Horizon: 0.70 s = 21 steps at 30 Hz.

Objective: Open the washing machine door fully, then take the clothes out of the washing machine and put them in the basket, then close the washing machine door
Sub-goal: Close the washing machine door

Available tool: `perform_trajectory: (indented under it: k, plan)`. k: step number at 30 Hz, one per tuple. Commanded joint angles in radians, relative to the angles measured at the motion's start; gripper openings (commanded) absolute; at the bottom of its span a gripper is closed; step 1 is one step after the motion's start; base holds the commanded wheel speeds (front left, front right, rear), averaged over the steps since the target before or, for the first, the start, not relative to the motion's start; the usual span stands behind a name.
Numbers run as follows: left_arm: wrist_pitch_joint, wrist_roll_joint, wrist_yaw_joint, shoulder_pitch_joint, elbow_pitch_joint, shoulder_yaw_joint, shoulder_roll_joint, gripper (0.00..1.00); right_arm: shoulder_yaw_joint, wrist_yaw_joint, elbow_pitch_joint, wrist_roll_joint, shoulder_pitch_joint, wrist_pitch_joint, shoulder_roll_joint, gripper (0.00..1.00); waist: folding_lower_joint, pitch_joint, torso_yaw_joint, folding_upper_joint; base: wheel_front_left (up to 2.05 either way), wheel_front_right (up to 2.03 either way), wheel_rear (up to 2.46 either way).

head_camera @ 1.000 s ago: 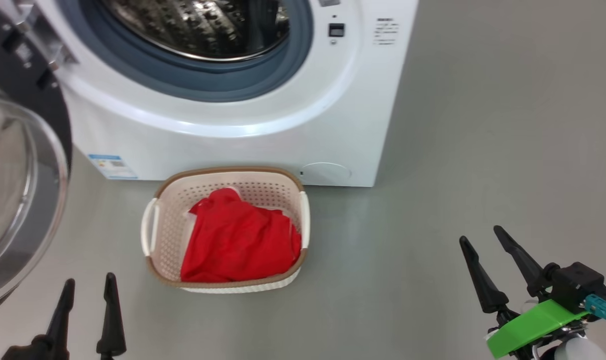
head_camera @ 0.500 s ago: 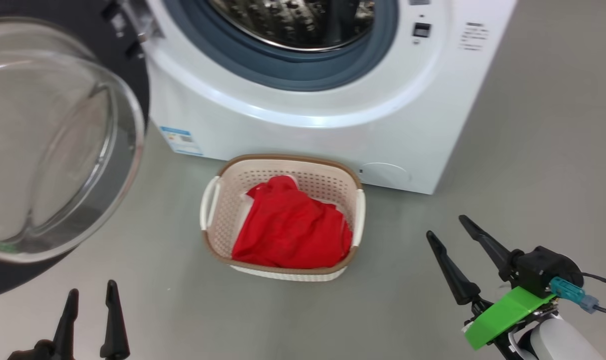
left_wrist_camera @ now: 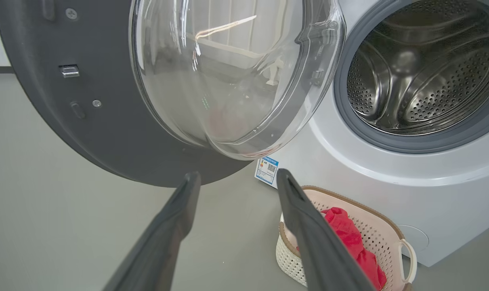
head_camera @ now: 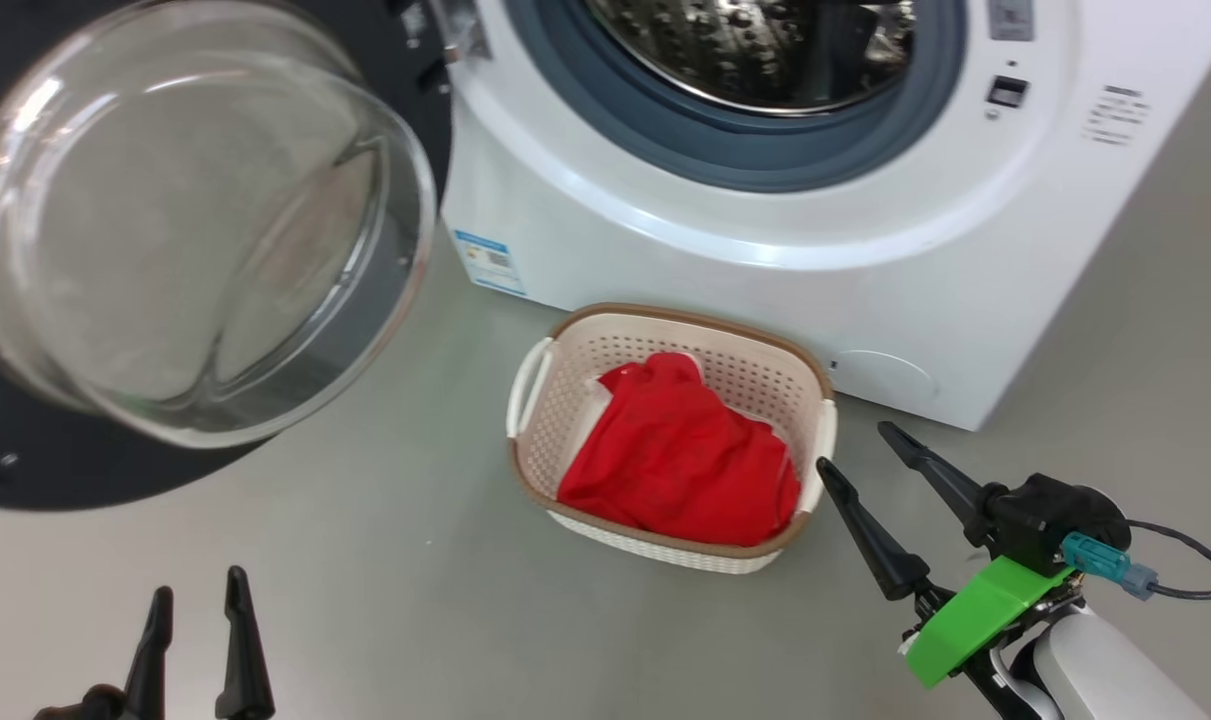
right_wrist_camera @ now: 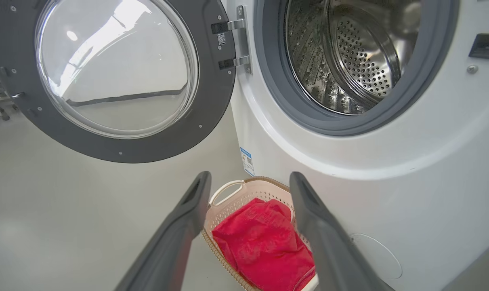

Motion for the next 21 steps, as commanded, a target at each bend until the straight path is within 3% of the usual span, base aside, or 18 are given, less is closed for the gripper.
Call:
perform_trajectory:
  k: [1,21]
  plan:
    - [-0.012,-0.009,0.014,-0.003,-0.026,0.028,0.016,1.00,0.026,0.002,-0.017,0.007,-0.021,-0.008,-0.010,1.00,0.0000,-0.005,0.042,-0.0001,0.00,0.00,0.00]
    - [-0.012,-0.021,0.037,0.023,-0.048,0.017,0.016,1.00,0.052,0.002,-0.005,0.022,-0.037,-0.008,-0.012,1.00,0.0000,-0.014,0.073,-0.0001,0.00,0.00,0.00]
